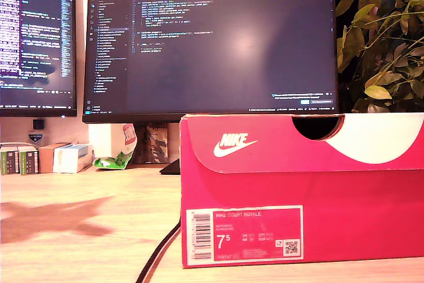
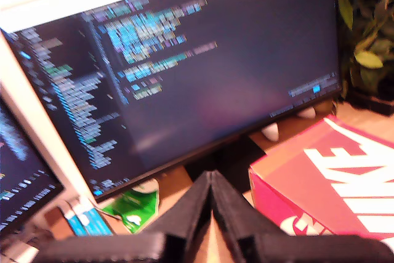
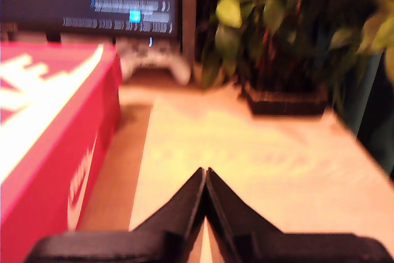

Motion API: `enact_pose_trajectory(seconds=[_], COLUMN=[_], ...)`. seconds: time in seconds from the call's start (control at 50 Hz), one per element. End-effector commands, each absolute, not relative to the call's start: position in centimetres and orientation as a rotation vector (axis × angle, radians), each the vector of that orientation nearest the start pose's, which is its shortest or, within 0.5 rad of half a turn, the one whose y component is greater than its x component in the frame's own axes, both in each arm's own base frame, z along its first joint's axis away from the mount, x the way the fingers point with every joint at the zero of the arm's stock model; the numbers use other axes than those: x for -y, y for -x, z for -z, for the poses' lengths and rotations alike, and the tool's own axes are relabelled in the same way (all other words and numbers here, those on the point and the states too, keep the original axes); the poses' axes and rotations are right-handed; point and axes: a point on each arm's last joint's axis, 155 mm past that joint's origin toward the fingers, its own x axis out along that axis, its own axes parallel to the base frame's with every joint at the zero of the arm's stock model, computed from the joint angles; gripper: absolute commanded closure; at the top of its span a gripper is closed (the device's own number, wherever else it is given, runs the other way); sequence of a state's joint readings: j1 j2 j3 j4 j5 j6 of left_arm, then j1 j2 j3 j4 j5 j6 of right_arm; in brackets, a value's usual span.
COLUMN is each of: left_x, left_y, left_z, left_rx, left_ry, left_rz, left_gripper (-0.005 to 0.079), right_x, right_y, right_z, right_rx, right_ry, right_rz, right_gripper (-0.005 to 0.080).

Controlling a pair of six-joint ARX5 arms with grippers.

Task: Close the red shoebox by pushing the lid with your left arm and holding the box in place with your right arm

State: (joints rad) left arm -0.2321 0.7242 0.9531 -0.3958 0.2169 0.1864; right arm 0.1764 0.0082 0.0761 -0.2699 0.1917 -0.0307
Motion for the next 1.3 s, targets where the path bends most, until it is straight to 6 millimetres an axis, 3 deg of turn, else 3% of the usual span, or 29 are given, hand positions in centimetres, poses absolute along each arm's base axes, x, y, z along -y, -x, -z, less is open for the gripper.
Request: enact_pose_trajectory(seconds=[0.0,0.22,0.66,1.18,1.28], left_x=[10.1,9.4,8.1,6.0,5.5], left_y=[-27.5,-25.8,-23.3,-22.8,-22.7], left_z=[-33.5,-32.0,-31.9,-26.7,-26.5], left_rx=[-0.153,-0.141,-0.071,-0.021,0.021], left_ry=[-0.178,-0.156,-0.122,0.006,0.035], left_rz=[0.449,0.434,0.385,0.27,0.249], left_gripper=[0.0762,0.0762,0.0762,0.0762,0.0762], right_x=[-0.7,-0.8,-0.8,-0.8,-0.8], right_y=[-24.1,-24.1,-24.1,-24.1,-24.1], right_z=[-11.8,-11.2,-11.2,-11.2,-11.2], right_rx=[-0.234,-0.25,-0.25,-0.25,-0.25], right_ry=[0.065,0.039,0.035,0.035,0.035], right_rz=[0.013,0.013,0.015,0.015,0.015], right_gripper=[0.0765,0.0764,0.0764,0.0764,0.0764])
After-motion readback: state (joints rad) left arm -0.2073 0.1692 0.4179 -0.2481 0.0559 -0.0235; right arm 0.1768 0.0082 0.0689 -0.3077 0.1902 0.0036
